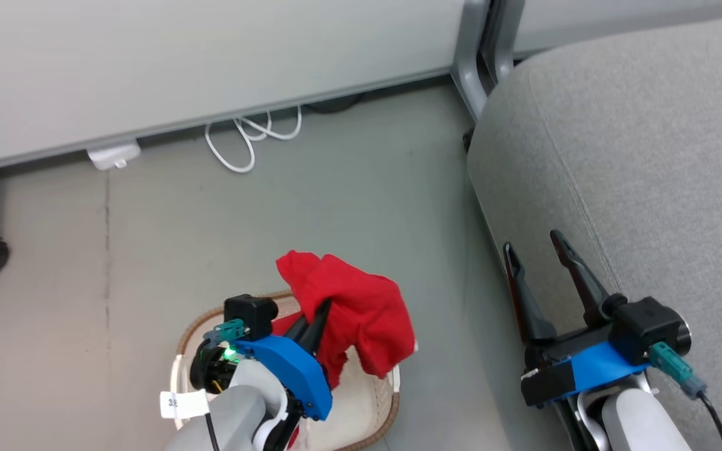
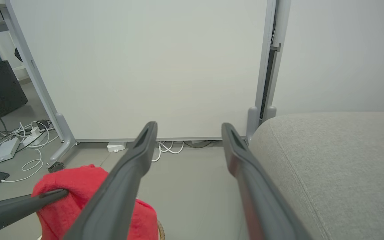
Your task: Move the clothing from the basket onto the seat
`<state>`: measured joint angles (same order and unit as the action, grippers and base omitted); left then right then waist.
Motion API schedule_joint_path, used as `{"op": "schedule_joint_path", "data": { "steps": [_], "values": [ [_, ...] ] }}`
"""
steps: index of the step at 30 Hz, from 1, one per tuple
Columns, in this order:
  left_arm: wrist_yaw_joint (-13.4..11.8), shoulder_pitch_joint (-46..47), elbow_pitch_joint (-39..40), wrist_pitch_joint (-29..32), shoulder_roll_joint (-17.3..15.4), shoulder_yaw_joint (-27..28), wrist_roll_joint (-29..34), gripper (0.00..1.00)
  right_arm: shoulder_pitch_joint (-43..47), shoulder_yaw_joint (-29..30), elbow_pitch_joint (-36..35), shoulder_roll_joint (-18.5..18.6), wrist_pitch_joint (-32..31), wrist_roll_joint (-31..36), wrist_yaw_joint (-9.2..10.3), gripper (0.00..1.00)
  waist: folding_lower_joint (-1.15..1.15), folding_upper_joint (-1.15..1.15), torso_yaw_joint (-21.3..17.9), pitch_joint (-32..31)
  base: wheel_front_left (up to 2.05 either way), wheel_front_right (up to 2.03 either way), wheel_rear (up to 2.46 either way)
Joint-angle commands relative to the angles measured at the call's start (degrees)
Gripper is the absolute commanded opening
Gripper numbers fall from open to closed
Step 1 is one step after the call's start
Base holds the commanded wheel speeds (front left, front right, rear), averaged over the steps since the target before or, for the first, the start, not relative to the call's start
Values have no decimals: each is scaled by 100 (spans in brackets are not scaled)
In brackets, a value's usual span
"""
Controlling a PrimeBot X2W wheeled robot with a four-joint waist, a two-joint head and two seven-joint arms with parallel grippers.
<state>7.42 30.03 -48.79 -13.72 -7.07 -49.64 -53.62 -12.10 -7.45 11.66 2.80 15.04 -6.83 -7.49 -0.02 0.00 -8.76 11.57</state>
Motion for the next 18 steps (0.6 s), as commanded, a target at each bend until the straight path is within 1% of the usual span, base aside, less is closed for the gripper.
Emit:
{"op": "schedule_joint_path", "data": {
  "steps": [1, 7, 14, 18],
  "values": [
    [7, 73, 76, -36, -15, -109, -38, 0, 141, -23, 41, 16, 22, -27, -1, 100, 2, 0, 160, -340, 0, 0, 0],
    [7, 353, 318, -79, 27, -593, -84, 0, 311, -134, 155, 16, 22, -64, -1, 100, 2, 0, 236, -666, 0, 0, 0],
    [7, 841, 575, -118, 147, -950, -203, 0, 445, -105, 237, 15, 22, 11, -1, 100, 2, 0, 400, -872, 0, 0, 0],
    [7, 1227, 625, -134, 216, -1160, -138, 0, 482, -92, 272, 15, 15, 48, -1, 100, 2, 0, 485, -950, 0, 0, 0]
  ]
}}
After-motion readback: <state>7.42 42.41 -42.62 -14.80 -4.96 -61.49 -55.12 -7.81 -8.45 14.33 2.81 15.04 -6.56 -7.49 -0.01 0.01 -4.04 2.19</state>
